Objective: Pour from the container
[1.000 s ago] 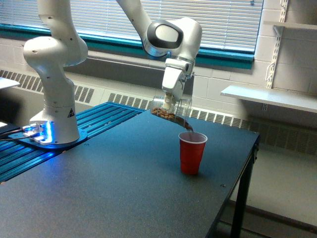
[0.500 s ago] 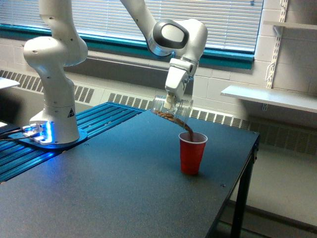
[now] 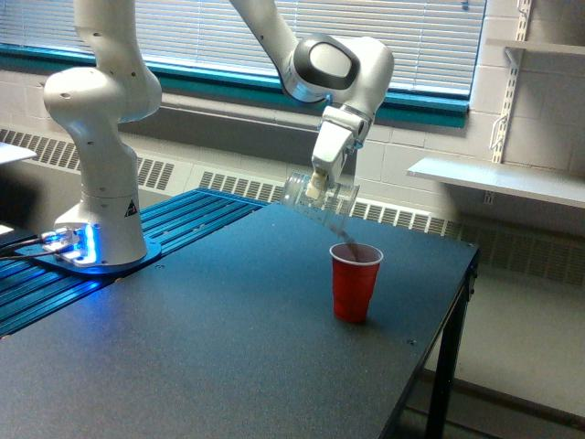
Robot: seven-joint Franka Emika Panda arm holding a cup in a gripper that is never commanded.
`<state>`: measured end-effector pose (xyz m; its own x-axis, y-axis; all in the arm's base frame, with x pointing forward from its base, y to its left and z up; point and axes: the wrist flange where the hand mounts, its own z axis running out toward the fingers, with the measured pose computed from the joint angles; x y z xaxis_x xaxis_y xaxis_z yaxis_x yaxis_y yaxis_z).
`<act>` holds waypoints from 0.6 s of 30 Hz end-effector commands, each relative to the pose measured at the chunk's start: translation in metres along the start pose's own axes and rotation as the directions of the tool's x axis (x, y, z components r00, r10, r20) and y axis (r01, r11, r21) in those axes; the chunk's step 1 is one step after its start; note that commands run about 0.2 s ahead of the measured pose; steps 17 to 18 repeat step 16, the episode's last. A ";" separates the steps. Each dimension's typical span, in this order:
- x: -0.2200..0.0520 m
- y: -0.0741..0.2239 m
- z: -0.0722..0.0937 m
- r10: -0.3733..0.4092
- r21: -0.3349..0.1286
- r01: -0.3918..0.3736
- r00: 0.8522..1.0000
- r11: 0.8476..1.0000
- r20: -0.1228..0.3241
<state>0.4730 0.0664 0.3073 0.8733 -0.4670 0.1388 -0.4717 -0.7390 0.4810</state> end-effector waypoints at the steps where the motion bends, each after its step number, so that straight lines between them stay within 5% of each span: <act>1: -0.006 -0.008 -0.001 -0.035 -0.023 0.036 0.999 0.999 0.015; 18: -0.006 -0.001 0.002 0.004 0.025 -0.005 0.999 1.000 0.035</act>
